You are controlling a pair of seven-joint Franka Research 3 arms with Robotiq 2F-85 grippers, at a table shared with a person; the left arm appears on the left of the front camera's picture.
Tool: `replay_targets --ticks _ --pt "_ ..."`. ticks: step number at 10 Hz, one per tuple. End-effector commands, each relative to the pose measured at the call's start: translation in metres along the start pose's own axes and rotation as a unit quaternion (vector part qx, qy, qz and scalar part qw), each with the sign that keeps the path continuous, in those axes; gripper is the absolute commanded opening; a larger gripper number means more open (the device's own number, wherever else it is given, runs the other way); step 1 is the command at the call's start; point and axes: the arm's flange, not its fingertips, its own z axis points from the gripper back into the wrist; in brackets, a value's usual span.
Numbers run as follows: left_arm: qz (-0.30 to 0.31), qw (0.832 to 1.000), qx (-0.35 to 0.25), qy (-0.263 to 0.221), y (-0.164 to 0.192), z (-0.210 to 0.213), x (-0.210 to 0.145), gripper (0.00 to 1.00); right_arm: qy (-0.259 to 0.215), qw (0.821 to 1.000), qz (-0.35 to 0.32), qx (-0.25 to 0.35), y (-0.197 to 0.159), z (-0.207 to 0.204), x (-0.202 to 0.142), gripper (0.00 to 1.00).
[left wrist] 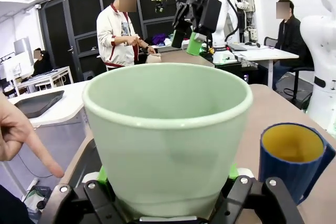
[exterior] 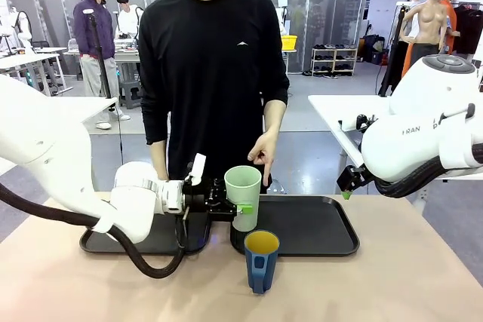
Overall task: Sort and store the cups by type.
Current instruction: Place the picked Reusable plastic cup into the Flat Tray indicated by the person.
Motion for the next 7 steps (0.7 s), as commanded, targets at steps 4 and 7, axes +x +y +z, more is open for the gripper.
replay_targets --ticks 4,7 --pt "0.0 1.0 0.002 -0.005 0.003 -0.0046 -0.002 0.87 0.0 1.0 -0.001 0.0 -0.0013 0.0003 -0.0004 1.0" --pt "0.0 1.0 0.002 -0.005 0.003 -0.0046 -0.002 0.87 0.0 1.0 -0.001 0.0 -0.0013 0.0003 -0.0004 1.0"
